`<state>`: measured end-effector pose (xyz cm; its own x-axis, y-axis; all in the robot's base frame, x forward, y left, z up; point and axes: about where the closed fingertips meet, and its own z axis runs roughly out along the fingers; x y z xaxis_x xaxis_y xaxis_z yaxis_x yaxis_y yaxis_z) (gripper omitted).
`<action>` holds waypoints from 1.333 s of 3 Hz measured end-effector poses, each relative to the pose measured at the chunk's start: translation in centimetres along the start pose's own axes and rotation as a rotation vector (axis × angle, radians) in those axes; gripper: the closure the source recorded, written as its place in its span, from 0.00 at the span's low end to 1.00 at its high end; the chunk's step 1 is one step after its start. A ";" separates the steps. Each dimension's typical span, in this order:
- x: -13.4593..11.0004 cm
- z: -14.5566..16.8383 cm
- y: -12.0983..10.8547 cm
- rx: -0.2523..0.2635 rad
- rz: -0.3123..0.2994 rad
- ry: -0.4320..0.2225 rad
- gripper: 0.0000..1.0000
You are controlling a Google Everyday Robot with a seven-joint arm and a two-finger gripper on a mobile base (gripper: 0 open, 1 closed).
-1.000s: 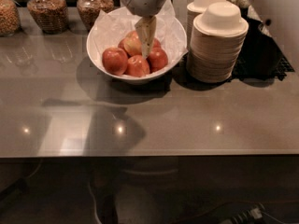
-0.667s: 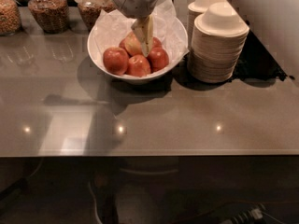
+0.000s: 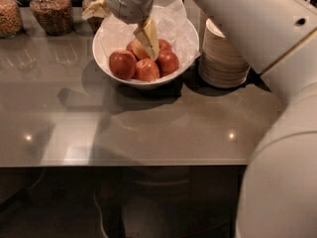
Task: Pick apple from white bowl
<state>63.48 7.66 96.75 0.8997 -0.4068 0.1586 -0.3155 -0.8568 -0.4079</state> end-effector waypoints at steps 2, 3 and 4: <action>0.6 3.3 0.8 -0.013 0.132 -0.208 0.00; 0.4 4.6 0.5 0.009 0.192 -0.309 0.01; 0.3 5.2 0.4 0.009 0.223 -0.352 0.01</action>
Offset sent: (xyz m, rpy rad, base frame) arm 0.0084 -0.0042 -0.0373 0.1626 0.3861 -0.0409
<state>65.15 8.83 91.93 0.8583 -0.4475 -0.2513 -0.5131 -0.7567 -0.4051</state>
